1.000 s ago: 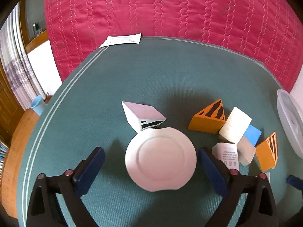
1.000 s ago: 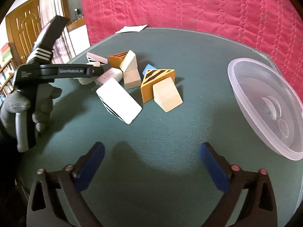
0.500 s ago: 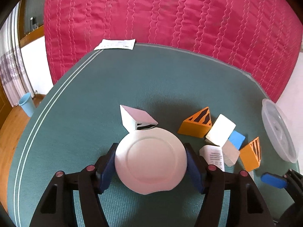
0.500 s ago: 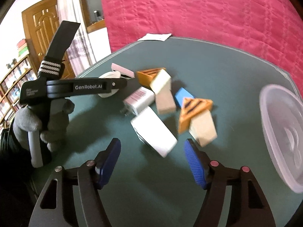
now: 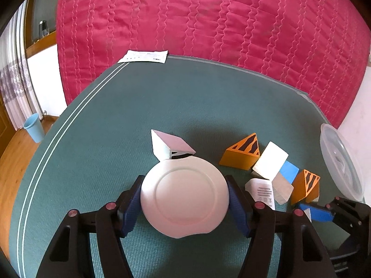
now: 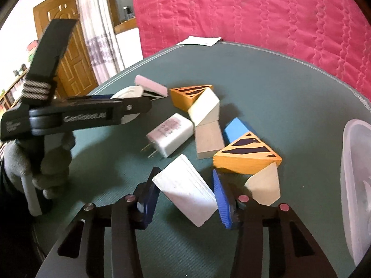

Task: Organize rigid objects
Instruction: 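Grasp the white round plate with the left gripper while the right grasps the white rectangular block, then carry the plate in the left gripper while the right carries the white block to the clear bowl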

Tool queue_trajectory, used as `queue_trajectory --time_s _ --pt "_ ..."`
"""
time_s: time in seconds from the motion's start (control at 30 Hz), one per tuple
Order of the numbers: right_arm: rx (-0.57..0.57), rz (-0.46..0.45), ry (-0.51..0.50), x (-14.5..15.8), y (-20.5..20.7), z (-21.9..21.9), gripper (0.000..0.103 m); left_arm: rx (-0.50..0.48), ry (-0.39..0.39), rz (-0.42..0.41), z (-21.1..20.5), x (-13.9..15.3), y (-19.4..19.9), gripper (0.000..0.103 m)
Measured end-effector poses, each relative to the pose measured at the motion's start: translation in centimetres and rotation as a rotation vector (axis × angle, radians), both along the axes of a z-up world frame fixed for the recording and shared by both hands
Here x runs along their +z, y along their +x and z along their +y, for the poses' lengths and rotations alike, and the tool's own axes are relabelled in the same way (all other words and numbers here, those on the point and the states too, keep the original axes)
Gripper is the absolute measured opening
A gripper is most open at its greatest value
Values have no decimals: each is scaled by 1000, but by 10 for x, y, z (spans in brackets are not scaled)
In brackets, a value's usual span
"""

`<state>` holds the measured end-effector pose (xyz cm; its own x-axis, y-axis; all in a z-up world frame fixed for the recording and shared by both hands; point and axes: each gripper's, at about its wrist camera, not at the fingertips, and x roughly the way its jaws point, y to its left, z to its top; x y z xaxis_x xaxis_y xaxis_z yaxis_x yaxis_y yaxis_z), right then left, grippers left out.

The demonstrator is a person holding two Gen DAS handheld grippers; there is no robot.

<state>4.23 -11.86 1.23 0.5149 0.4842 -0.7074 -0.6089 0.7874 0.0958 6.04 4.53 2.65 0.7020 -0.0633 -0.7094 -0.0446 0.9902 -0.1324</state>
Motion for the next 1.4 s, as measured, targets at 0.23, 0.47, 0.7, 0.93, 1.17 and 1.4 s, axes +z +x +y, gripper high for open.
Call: queue_trajectory --time_s 0.23,0.47,0.7,0.93,1.17,1.4 --pt "-19 -4 -6 -2 -20 -6 44 4 1 0 1 0 -1 69" --pt "-97 15 56 2 -37 -33 39 1 14 -11 -2 2 -3 69" --pt "-200 43 133 10 -38 -69 39 2 40 -23 -8 8 -7 69" --pt "-269 -4 178 27 -43 -97 39 -27 58 -32 -23 16 -16 69" --pt "-422 -57 229 40 -38 -148 39 -66 87 -47 -45 24 -21 69" --pt "-580 -107 265 53 -32 -201 39 -111 109 -55 -71 31 -21 69"
